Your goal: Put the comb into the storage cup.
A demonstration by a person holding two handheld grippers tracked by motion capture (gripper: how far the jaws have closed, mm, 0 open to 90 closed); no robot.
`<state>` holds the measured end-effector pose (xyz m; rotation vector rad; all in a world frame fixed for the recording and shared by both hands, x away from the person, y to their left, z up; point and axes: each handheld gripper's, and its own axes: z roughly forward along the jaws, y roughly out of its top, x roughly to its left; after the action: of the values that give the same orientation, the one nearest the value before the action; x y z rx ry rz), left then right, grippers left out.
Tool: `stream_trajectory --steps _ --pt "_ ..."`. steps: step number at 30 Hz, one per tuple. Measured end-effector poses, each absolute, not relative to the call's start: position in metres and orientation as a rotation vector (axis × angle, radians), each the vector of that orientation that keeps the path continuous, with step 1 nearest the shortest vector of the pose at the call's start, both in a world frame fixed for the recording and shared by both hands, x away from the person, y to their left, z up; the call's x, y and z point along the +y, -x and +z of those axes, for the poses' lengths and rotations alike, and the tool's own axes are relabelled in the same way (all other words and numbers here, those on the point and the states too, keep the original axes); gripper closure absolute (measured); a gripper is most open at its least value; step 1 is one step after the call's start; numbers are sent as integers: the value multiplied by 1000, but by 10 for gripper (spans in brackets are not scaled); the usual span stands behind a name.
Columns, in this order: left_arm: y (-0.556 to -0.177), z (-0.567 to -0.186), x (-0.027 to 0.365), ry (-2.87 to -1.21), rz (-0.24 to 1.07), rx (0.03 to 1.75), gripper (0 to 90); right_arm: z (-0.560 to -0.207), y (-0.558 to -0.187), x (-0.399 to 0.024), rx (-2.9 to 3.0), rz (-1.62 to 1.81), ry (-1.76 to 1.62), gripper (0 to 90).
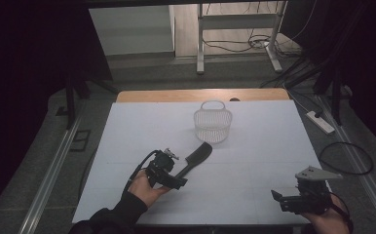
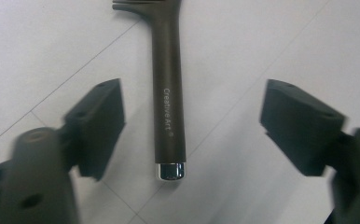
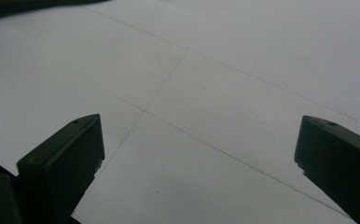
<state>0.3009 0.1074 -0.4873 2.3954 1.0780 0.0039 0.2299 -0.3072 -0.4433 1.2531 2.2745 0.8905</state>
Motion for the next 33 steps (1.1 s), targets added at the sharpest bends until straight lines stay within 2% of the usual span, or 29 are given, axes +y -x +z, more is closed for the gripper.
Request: stream_trajectory --steps 3,10,33 --pt "-302 -487 108 -2404 12 1079 120 -443 -230 -307 2275 890 -1253 17" --pt "-307 -487 112 -2395 30 1108 1 -443 -230 -307 2275 889 -1254 17" --pt "-312 -514 88 -2529 39 1066 0 -443 -229 -307 2280 887 -1247 17"
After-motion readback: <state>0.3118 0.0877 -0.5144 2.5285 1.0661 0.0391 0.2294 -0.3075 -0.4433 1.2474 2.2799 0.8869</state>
